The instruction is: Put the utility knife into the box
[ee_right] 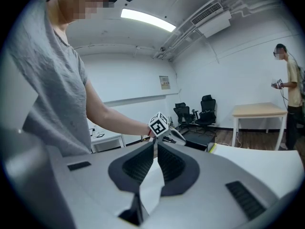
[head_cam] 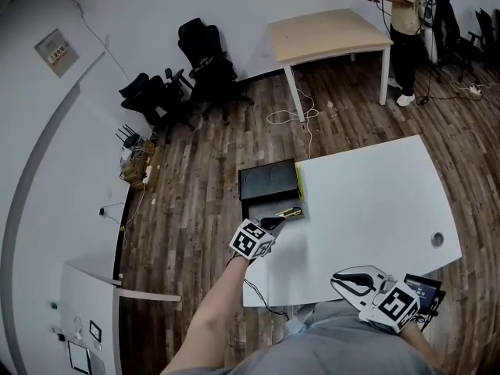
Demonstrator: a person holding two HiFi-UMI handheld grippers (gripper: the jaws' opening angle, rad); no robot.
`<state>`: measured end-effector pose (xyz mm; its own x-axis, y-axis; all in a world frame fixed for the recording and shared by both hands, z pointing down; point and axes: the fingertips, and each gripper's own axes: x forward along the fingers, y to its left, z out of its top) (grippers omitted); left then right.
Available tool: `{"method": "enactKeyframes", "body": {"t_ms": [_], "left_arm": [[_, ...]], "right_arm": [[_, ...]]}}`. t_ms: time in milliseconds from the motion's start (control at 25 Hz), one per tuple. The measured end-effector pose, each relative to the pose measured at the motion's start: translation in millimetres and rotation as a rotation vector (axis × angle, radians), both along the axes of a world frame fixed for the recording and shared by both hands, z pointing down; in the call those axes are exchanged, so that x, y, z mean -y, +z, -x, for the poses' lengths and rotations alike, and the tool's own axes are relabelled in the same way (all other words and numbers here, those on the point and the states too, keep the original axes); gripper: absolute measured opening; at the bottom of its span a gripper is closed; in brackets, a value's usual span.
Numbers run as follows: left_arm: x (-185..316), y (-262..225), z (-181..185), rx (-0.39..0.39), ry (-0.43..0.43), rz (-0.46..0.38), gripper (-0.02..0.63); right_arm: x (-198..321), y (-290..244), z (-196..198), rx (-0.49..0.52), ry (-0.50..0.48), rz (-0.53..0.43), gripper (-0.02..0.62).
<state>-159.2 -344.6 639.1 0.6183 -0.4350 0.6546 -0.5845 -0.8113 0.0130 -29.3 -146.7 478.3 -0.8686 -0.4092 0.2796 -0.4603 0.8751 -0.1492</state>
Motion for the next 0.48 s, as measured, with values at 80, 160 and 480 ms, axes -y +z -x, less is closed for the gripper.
{"method": "enactKeyframes", "body": {"t_ms": [80,160,480], "left_arm": [[-6,-7,-6,-0.03,0.0,-0.018,0.02],[-13,-16,-14,-0.058,0.004,-0.039,0.021],[-63,-45,-50,-0.186,0.019,-0.103,0.021]], "right_arm": [[-5,1,2,0.003,-0.021,0.005,0.037],[-9,4,5,0.012,-0.041,0.005,0.037],[-12,4,3,0.014,-0.048,-0.004,0.037]]}}
